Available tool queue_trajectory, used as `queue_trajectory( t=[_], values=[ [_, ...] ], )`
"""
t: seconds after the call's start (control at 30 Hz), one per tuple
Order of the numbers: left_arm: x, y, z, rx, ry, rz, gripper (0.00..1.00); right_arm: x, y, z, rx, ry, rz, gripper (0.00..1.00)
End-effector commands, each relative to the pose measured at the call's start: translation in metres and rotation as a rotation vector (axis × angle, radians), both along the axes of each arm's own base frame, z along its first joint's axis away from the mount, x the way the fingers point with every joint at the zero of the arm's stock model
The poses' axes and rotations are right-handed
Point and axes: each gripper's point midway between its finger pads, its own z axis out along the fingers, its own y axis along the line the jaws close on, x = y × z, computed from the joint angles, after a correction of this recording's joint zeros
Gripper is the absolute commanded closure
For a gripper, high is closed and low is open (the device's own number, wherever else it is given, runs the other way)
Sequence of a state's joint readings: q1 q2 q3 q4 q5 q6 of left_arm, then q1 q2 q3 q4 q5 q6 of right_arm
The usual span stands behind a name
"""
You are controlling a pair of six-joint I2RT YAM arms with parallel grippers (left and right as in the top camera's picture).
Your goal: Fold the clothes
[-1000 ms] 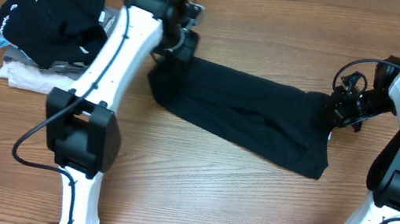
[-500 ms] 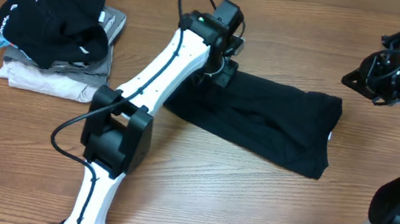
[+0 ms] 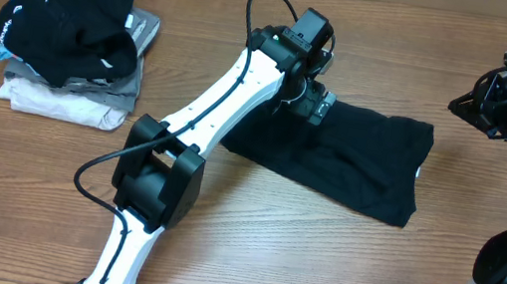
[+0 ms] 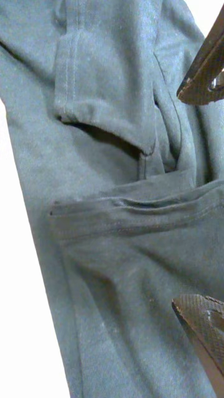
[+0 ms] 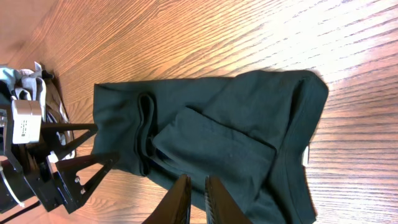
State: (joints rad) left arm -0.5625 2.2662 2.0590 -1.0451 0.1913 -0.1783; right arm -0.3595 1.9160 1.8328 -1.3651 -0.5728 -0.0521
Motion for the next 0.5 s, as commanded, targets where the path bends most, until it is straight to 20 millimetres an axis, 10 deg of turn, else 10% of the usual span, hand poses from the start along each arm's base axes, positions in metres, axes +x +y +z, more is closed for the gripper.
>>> queue_trajectory(
  t=[0.0,0.17,0.47],
  values=[
    [0.008,-0.005,0.029,-0.080,-0.003,0.011,0.00,0.002,0.000,0.009,-0.003,-0.025,-0.002,0.86],
    [0.011,0.021,0.069,-0.038,-0.049,-0.081,0.00,0.001,0.000,0.008,-0.006,-0.019,0.000,0.85],
    [0.019,0.076,0.064,0.125,-0.046,-0.062,0.00,-0.038,-0.019,-0.045,-0.139,0.205,-0.022,0.70]
  ],
)
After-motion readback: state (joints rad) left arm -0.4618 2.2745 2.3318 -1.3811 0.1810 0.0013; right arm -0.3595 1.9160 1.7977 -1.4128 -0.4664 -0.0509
